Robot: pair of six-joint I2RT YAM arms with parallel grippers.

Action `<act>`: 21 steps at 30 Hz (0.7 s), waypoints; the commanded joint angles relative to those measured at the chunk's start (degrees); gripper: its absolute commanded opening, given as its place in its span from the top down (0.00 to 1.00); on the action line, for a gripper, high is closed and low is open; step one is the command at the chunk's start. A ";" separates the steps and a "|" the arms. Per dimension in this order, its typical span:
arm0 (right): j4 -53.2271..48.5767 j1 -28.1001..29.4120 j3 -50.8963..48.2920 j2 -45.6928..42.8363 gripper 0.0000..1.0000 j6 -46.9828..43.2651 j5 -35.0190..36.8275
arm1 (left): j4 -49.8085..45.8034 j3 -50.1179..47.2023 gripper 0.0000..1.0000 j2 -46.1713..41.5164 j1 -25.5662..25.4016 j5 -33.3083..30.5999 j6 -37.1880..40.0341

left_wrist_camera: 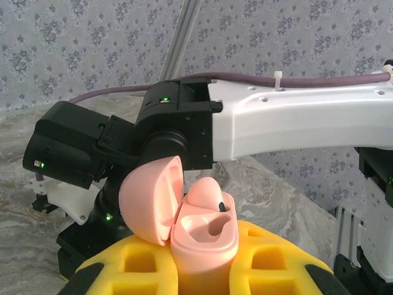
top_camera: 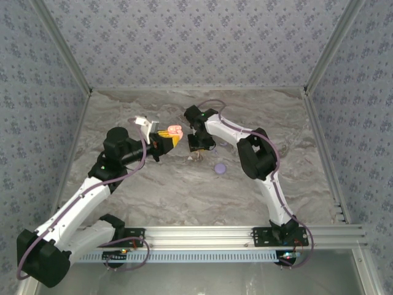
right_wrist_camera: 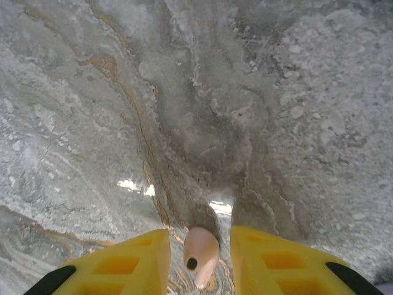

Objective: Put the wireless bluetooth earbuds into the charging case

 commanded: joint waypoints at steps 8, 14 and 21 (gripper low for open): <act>-4.75 1.68 3.34 2.93 0.68 0.46 4.06 | 1.60 -0.66 0.88 -1.37 0.31 -0.32 0.94; -6.85 2.41 4.59 4.18 0.69 -0.93 5.85 | 1.85 -0.91 0.88 -1.45 0.31 -0.48 0.81; -7.07 2.45 4.16 4.13 0.77 -2.11 6.83 | 1.71 -0.76 0.88 -1.44 0.31 -0.51 0.93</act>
